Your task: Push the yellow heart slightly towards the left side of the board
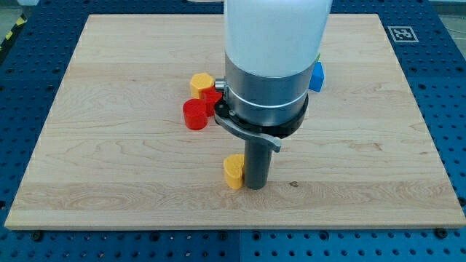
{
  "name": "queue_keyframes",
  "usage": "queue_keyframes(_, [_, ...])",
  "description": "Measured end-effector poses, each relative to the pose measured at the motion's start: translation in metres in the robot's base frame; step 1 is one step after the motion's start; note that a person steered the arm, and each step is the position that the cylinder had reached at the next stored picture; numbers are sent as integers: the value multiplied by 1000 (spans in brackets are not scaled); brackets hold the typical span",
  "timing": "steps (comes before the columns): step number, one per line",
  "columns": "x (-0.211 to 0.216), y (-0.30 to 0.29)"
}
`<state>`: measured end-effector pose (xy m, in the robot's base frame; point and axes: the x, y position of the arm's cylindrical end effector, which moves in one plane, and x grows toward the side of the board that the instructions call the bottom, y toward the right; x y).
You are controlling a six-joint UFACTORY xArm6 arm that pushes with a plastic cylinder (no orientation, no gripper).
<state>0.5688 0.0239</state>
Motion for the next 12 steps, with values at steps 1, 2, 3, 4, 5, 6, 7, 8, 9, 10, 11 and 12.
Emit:
queue_keyframes(1, [5, 0])
queue_keyframes(2, [5, -27])
queue_keyframes(3, [2, -75])
queue_keyframes(4, [-3, -91])
queue_keyframes(5, [7, -91])
queue_keyframes(6, [12, -96])
queue_keyframes(7, [12, -126])
queue_keyframes(8, [12, -134])
queue_keyframes(9, [15, -158])
queue_keyframes(10, [15, -160])
queue_keyframes(11, [15, -185])
queue_keyframes(12, [15, -187])
